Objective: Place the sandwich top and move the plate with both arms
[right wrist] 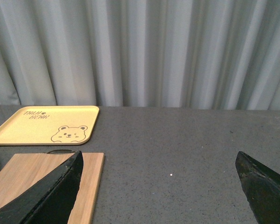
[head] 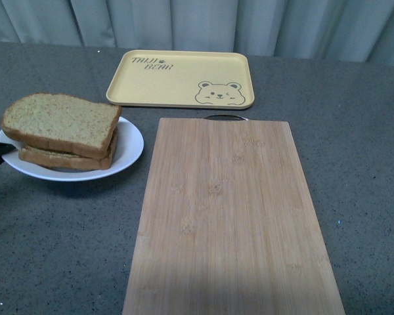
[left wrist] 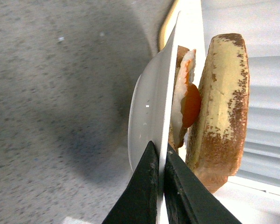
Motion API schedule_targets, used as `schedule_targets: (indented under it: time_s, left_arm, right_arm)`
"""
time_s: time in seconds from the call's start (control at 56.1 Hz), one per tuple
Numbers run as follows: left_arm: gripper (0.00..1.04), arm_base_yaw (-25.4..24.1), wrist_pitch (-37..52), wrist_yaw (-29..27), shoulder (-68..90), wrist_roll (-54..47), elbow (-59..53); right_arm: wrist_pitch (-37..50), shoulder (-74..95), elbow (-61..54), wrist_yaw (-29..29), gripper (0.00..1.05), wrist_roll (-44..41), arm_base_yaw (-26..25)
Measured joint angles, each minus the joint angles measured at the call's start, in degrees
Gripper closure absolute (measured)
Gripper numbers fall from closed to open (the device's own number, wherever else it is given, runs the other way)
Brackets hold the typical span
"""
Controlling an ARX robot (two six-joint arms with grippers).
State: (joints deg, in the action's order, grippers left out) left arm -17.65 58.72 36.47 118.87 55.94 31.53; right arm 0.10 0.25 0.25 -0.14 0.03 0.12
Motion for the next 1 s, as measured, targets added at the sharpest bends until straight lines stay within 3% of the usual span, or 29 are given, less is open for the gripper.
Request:
schedule_targets:
  time_s: [0.16, 0.339, 0.642, 0.998]
  left_arm:
    - [1.01, 2.2, 9.6, 1.0, 0.4, 7.0, 1.2]
    - [1.01, 6.7, 8.8, -3.3, 2.7, 10.7, 6.7]
    - [1.01, 16.3, -1.1, -9.1, 11.3, 14.6, 26.3]
    - [1.01, 19.3, -15.4, -11.5, 22.2, 14.6, 49.2]
  right_arm:
    - [0.0, 0.0, 0.0, 0.0, 0.09, 0.0, 0.0]
    - [0.0, 0.0, 0.0, 0.0, 0.09, 0.0, 0.0]
    - [0.0, 0.0, 0.0, 0.0, 0.09, 0.0, 0.0]
    - [0.0, 0.0, 0.0, 0.0, 0.09, 0.0, 0.0]
